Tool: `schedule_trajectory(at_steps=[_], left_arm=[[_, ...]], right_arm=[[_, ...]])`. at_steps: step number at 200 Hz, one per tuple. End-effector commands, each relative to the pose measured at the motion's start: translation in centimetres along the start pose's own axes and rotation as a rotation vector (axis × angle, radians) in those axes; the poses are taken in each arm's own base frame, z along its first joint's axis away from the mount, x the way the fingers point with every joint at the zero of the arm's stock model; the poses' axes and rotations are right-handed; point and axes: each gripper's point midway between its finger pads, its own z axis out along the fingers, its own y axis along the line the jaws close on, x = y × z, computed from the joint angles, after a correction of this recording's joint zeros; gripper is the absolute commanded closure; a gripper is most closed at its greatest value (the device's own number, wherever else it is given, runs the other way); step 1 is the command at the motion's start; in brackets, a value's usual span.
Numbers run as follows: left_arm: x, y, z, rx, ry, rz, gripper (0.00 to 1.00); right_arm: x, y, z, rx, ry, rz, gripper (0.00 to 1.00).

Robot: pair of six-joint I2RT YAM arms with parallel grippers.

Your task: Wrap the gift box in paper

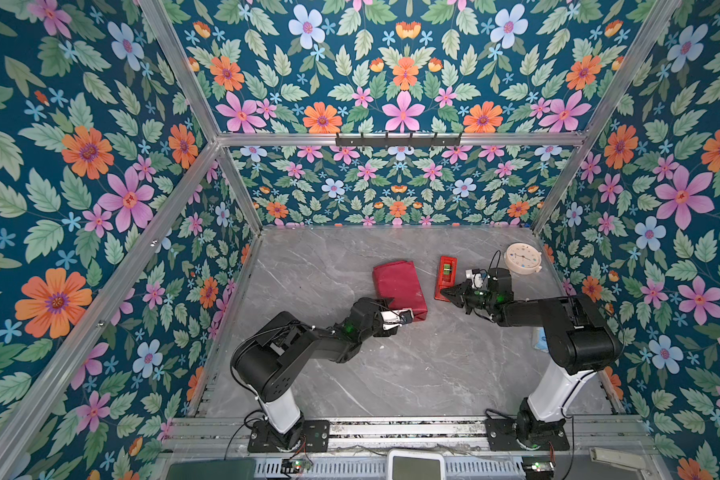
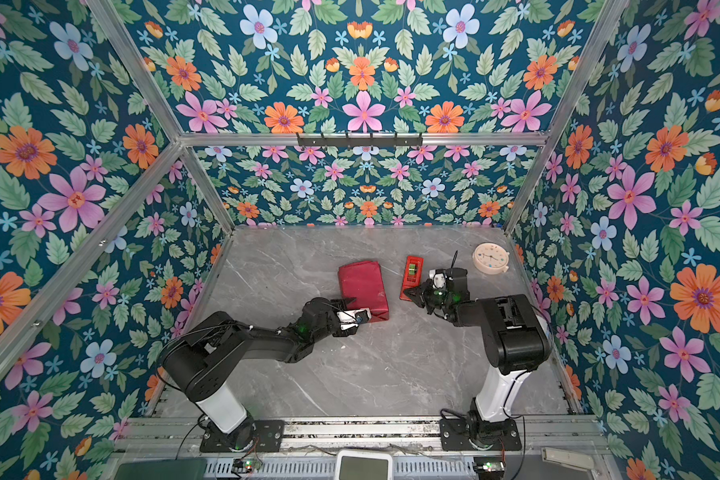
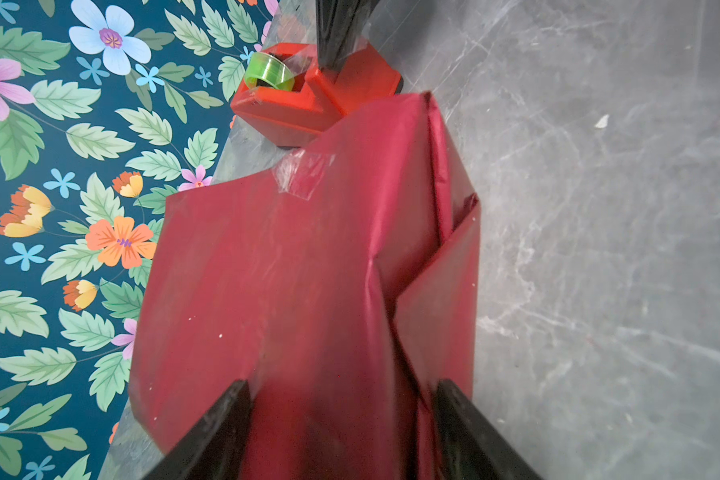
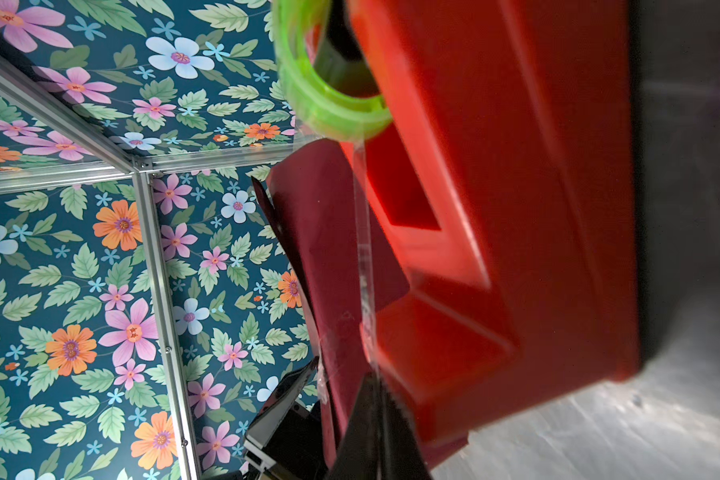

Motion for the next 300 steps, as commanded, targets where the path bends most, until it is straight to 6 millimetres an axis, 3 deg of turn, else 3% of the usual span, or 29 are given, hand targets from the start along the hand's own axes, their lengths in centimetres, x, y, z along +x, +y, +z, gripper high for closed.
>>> schedule_trajectory(at_steps=[1,89,129,190,300], left_arm=[[0.6,-0.5,0.1,0.020,0.024,-0.004,0.29],[0.6,-0.5,0.2,0.020,0.030,-0.005,0.29],[0.7,-0.5,0.2,0.023,0.032,-0.004,0.29],[0.7,-0.4,0.2,0.019,0.034,-0.004,0.29],[0.8,-0.4,0.2,0.014,0.037,-0.005,0.29]], right_arm=[[0.6,-0.5,0.1,0.012,0.023,-0.002,1.00],[1.1,-2.0,-0.2,0.070,0.026,-0.007,1.00],[0.4,-3.8,-0.6,0.138,-0.005,-0.012,1.00],[-0.8,-4.3,-0.9,0.221,-0.043,-0.071,1.00],[-1.9,-6.8,-4.3,0.502,-0.138,-0.218,1.00]])
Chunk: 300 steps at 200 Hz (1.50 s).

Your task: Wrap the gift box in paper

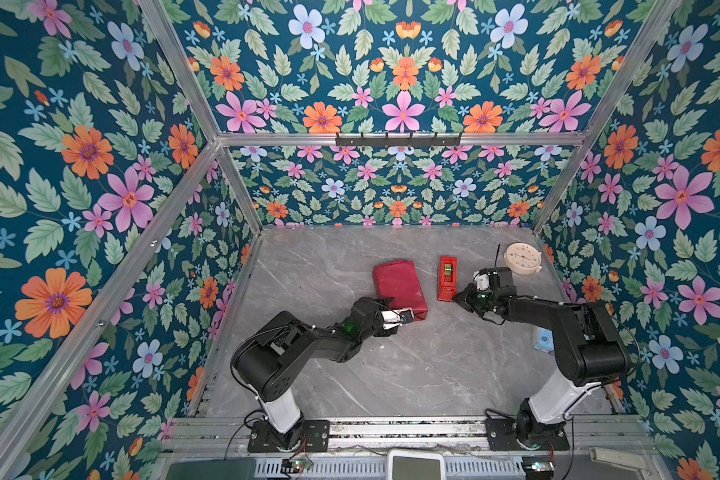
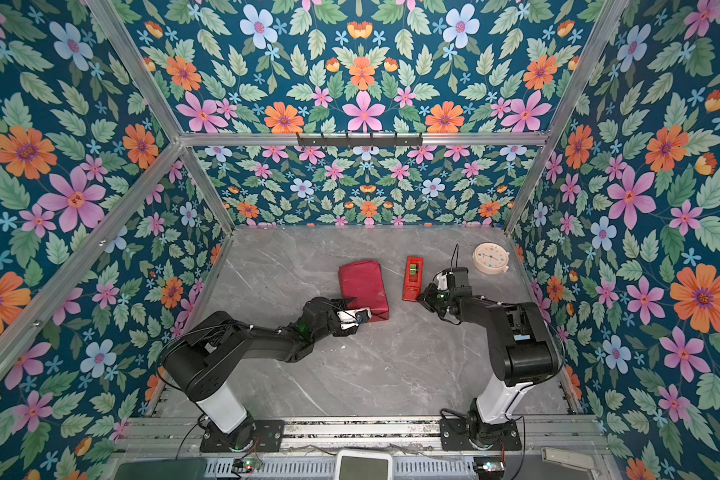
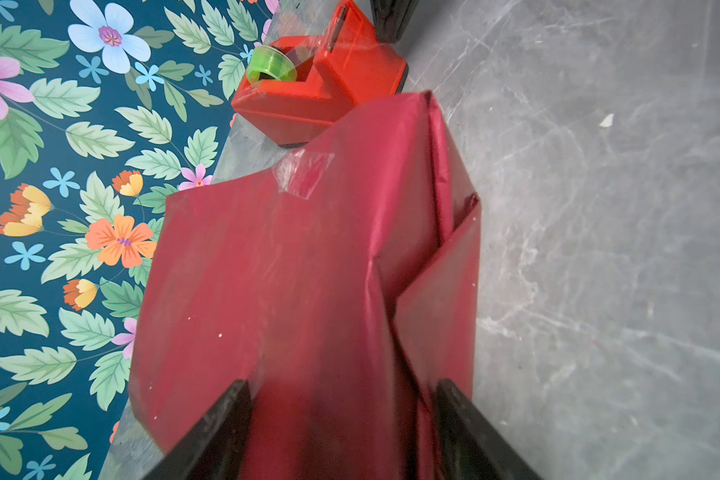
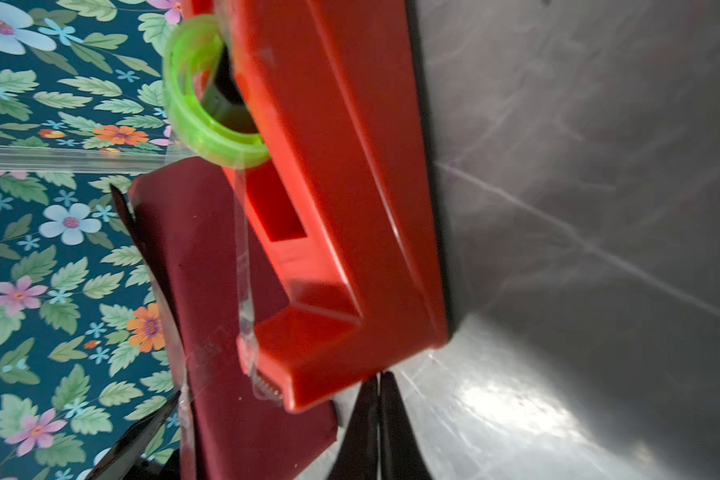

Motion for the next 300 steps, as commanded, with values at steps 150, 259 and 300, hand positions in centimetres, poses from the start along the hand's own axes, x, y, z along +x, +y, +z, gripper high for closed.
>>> schedule_trajectory(at_steps=[150,259,300], left_arm=[[0.8,-0.5,0.2,0.022,0.036,-0.007,0.29],[0.8,-0.5,0.2,0.019,0.038,-0.006,0.29],[0.8,-0.5,0.2,0.021,0.037,-0.007,0.29]], right_arm=[[-1.7,7.4,-4.4,-0.174,0.019,-0.128,0.53],[-3.7,6.1,0.4,-0.185,0.151,0.003,0.61],[-3.5,5.1,1.3,-0.164,0.164,0.026,0.63]])
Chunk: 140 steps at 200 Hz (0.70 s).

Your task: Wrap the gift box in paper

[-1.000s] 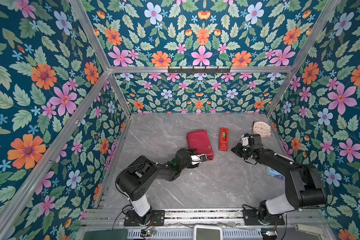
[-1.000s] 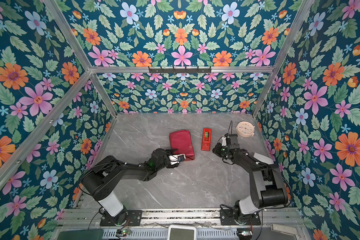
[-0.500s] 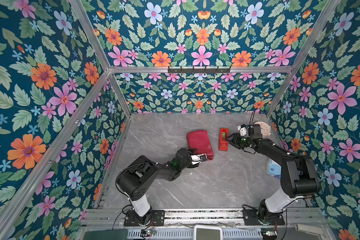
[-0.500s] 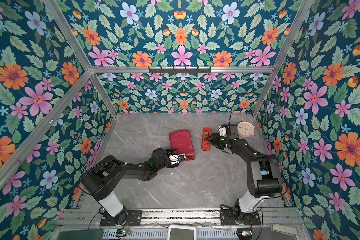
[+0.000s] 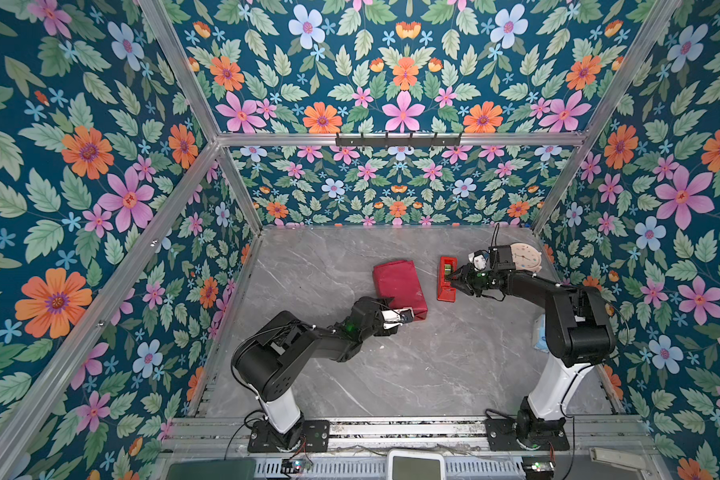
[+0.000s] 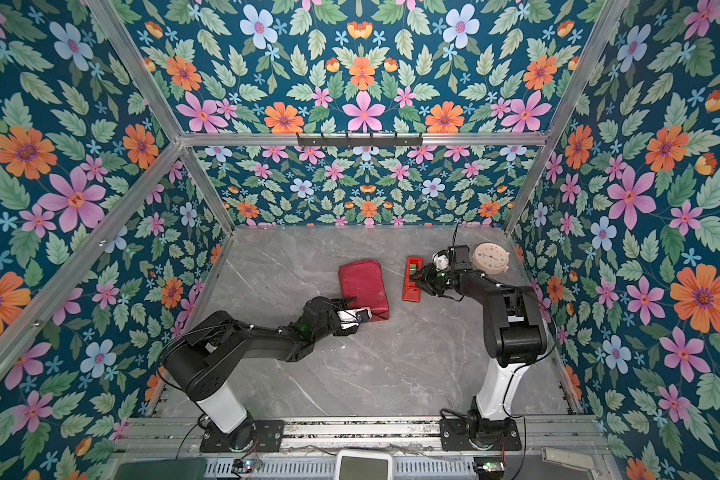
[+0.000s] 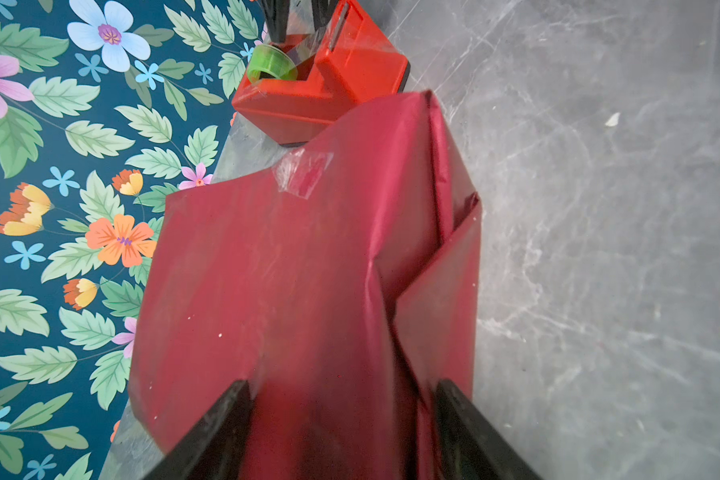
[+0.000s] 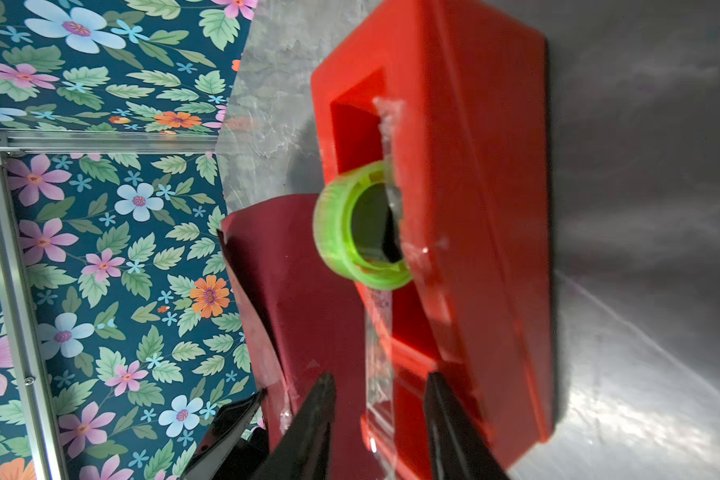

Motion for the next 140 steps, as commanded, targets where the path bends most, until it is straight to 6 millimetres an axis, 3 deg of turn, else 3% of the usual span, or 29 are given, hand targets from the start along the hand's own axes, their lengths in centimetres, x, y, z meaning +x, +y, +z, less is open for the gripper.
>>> schedule_trajectory(at_steps=[1,106,140], left_arm=[[0.8,-0.5,0.1,0.020,0.033,-0.006,0.29],[0.7,-0.5,0.1,0.021,0.031,-0.006,0.29],[0.7,-0.5,0.1,0.021,0.033,-0.006,0.29]], right_arm=[[0.3,-0.2,0.2,-0.001,0.014,0.013,0.63],[1.4,-1.2,2.3,-0.070,0.095,0.110,0.83],[0.6,0.8,1.8,-0.177,0.084,0.127,1.00]])
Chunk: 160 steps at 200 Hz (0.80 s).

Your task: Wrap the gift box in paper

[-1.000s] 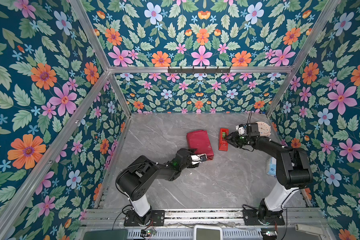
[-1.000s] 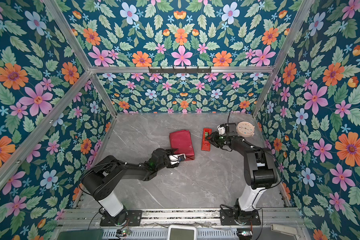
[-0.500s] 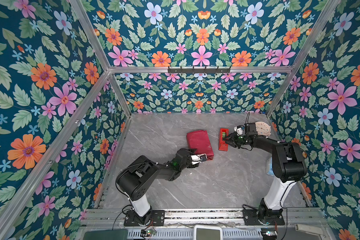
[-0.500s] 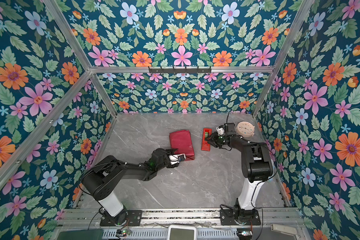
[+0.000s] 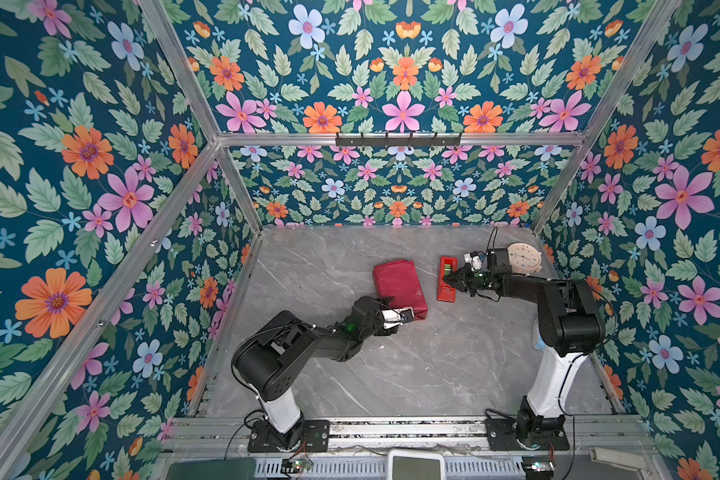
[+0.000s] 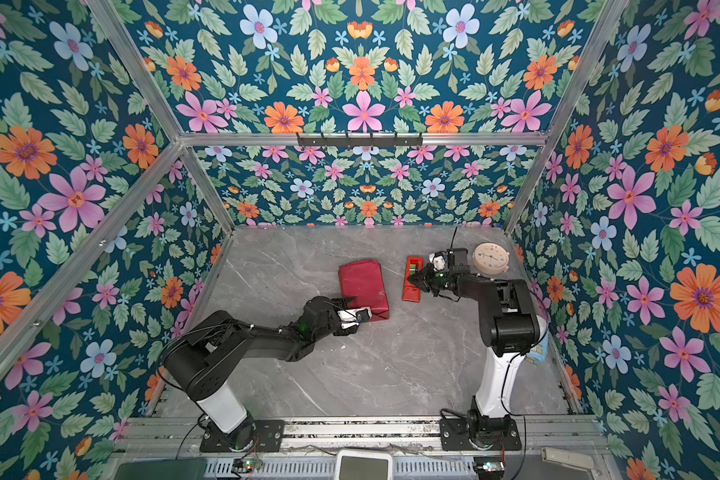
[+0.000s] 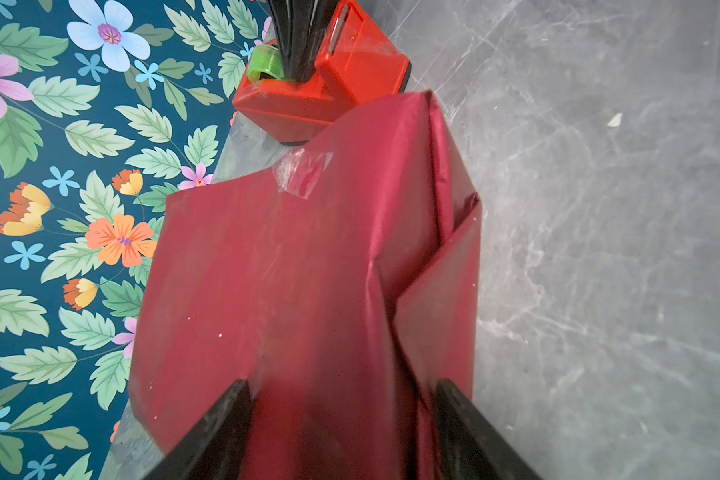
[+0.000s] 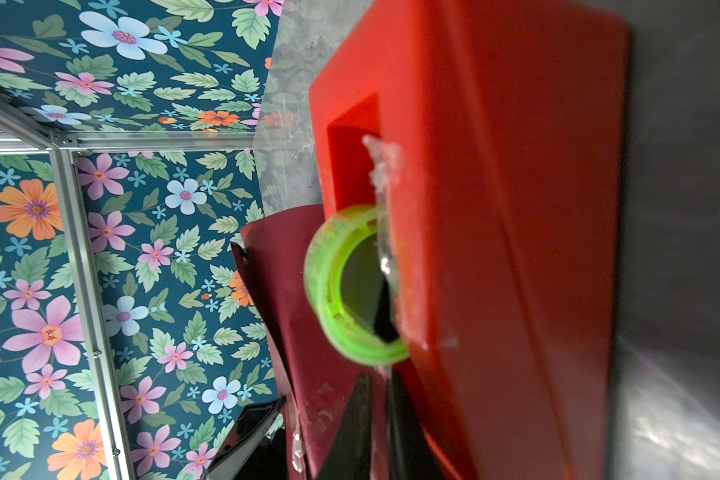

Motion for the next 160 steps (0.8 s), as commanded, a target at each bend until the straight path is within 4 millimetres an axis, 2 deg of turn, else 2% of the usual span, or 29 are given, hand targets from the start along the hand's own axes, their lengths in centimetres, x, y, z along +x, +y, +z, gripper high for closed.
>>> schedule_trajectory(at_steps=[1,24,38,160], left_arm=[[0.8,-0.6,0.1,0.020,0.033,-0.007,0.29],[0.8,-0.6,0.1,0.020,0.033,-0.006,0.29],[0.7,-0.6,0.1,0.020,0.032,-0.008,0.29],[0.8,-0.5,0.0,0.018,0.035,-0.009,0.29]], right_arm=[[0.7,1.1,-0.3,-0.059,0.034,0.065,1.00],[-0.4,4.0,-1.3,-0.155,0.008,0.055,1.00],[-0.5,4.7,-1.5,-0.169,0.005,0.060,1.00],[0.1,4.8,-1.2,-0.269,0.029,0.135,1.00]])
